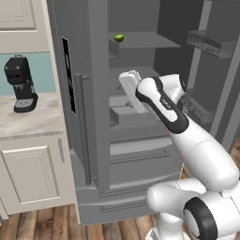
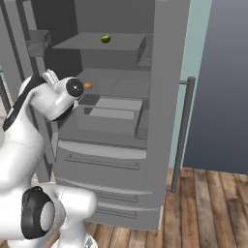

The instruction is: Retrieve the kiwi and tangerine from the fridge and place them into the bowl on the dining table.

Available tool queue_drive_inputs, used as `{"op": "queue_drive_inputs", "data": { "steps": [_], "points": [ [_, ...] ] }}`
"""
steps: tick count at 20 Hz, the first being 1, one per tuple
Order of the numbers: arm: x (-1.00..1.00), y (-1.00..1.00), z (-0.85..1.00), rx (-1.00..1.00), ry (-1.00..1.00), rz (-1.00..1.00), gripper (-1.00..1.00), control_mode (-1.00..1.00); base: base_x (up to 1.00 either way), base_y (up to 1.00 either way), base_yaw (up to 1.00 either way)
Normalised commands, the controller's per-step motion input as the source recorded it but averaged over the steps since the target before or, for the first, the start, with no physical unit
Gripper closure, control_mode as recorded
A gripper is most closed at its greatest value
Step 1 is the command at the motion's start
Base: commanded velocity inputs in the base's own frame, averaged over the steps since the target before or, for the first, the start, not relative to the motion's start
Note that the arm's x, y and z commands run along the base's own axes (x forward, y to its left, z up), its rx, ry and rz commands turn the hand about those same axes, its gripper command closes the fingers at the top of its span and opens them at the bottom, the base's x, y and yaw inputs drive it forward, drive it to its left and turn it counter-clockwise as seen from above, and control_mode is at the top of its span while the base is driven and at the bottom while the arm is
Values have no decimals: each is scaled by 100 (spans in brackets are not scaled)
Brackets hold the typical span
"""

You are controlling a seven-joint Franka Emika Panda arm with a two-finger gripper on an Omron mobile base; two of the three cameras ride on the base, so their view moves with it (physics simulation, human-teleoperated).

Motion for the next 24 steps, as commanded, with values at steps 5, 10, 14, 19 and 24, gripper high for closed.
{"op": "queue_drive_inputs", "data": {
  "steps": [5, 10, 14, 19, 24],
  "points": [
    [90, 22, -14, 12, 5, 0, -100, -100, 0, 0, 0],
    [65, 63, 0, 3, 3, 0, -100, -100, 0, 0, 0],
    [26, 91, 0, 0, 0, 0, -100, -100, 0, 0, 0],
    [-8, 99, 0, 0, 0, 2, -100, -100, 0, 0, 0],
    [-59, 100, -10, -3, -5, 9, -100, -100, 0, 0, 0]
  ]
}}
